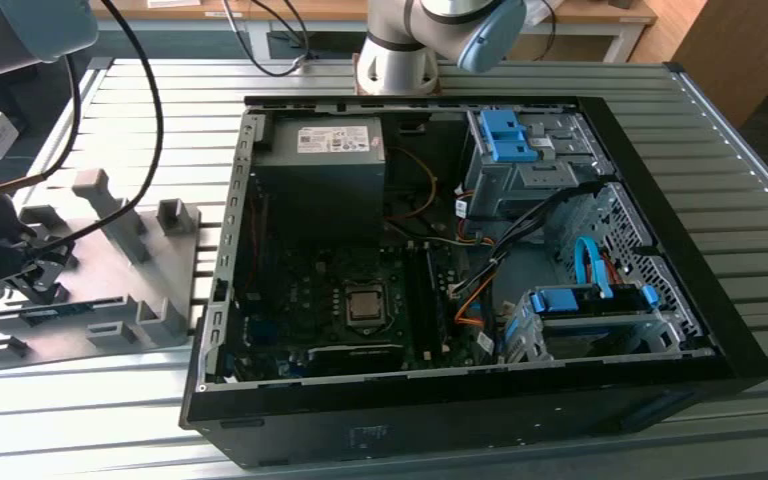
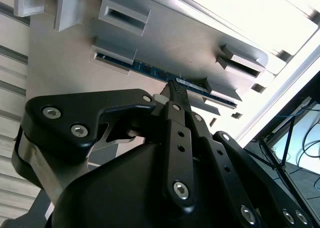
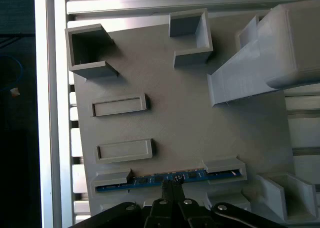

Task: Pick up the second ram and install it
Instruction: 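Reach for the second ram, then pick up the second ram and move it above second insertion slot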

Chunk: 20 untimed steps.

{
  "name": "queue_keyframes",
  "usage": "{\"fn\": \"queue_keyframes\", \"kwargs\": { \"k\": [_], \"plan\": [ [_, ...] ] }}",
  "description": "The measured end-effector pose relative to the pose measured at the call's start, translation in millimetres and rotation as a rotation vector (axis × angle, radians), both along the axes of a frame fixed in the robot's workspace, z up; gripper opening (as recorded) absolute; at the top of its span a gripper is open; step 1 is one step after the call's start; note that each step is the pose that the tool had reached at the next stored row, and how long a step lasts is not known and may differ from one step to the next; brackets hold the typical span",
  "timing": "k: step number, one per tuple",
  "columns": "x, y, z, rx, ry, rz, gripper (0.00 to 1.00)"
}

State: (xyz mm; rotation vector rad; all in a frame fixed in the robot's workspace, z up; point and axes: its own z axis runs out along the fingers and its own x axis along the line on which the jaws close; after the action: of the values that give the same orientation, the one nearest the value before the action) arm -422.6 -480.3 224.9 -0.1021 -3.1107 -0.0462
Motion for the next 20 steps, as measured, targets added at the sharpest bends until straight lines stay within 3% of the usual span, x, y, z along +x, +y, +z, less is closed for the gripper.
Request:
{"fn": "queue_keyframes", "kwargs": {
  "k": [11, 20],
  "plan": [
    [0.0, 0.0, -0.1, 0.0, -0.0001, 0.016, 0.1],
    [0.0, 0.0, -0.1, 0.0001, -0.0001, 0.078, 0.1]
  ]
}}
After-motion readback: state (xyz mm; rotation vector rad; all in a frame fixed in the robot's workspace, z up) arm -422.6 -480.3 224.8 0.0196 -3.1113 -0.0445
